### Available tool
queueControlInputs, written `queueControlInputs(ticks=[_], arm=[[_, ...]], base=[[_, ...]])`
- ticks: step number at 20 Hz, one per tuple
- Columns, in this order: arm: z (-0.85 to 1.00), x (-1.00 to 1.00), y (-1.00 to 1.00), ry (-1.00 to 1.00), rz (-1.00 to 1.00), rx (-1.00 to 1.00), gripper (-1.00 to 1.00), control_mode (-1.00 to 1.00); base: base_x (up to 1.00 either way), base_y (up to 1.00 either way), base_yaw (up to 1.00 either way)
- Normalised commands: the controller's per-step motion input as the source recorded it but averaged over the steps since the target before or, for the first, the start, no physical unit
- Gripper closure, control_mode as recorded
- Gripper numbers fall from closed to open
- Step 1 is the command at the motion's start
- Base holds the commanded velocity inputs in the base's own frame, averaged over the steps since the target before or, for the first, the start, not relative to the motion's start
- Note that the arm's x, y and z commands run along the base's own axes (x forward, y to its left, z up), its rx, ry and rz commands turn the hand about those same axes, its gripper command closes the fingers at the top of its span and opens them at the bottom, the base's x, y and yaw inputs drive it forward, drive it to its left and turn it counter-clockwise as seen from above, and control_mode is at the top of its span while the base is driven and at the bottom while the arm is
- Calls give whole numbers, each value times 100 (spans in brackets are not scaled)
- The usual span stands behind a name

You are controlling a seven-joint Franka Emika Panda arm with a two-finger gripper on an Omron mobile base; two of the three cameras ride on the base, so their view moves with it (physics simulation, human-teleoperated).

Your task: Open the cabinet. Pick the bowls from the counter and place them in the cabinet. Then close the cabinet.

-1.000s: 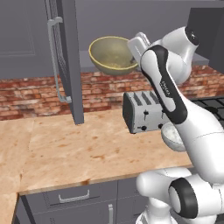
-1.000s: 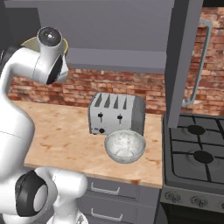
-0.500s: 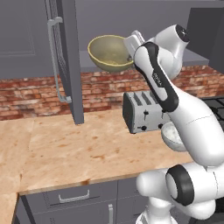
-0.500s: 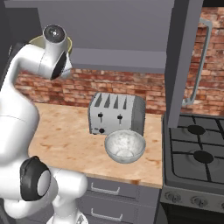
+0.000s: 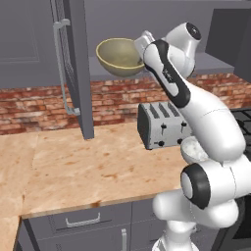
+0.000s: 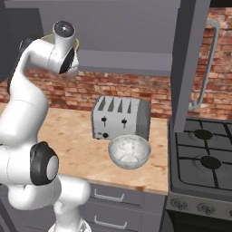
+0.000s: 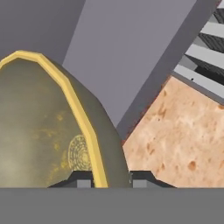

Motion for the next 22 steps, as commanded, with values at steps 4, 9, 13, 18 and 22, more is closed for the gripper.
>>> queueControlInputs(ticks=[4,9,13,18,22], arm=[[0,50,6,7,0,0,100,-100],[0,43,9,2,0,0,100,-100],[-2,31,16,0,0,0,100,-100],[-6,23,24,0,0,0,100,-100],[-8,18,23,0,0,0,100,-100]], base=[[0,0,0],[0,0,0],[0,0,0],[0,0,0],[0,0,0]])
